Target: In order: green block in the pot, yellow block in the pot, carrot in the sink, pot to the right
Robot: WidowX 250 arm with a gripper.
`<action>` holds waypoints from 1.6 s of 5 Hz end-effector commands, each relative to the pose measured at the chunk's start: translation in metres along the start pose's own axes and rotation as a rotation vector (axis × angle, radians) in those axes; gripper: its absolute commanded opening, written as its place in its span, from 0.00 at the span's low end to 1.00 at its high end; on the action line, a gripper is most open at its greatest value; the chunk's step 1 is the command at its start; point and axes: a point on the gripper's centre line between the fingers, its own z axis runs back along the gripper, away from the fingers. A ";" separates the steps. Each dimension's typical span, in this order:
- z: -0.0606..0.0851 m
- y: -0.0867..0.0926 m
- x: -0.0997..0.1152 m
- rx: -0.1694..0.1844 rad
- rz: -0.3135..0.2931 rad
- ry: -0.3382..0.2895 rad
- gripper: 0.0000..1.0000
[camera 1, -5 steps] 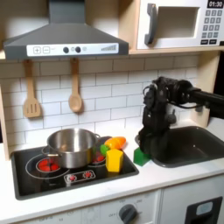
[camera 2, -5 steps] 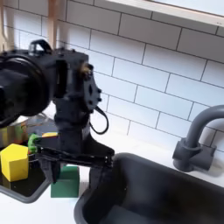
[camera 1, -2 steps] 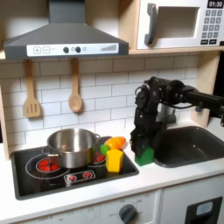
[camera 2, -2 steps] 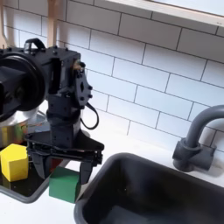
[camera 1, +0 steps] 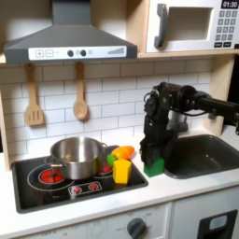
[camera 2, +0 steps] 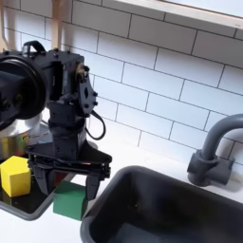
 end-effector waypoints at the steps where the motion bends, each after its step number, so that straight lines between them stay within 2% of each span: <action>1: 0.002 -0.001 -0.003 -0.001 -0.018 0.004 1.00; 2: 0.005 0.007 -0.003 0.011 -0.057 0.031 1.00; 3: 0.004 0.013 -0.012 0.006 -0.115 0.080 1.00; 4: 0.008 0.022 -0.008 -0.012 -0.098 0.068 1.00; 5: 0.010 0.019 -0.005 -0.025 -0.115 0.060 1.00; 7: -0.002 0.011 -0.007 -0.028 -0.151 0.088 1.00; 8: 0.001 0.005 -0.004 -0.032 -0.166 0.061 1.00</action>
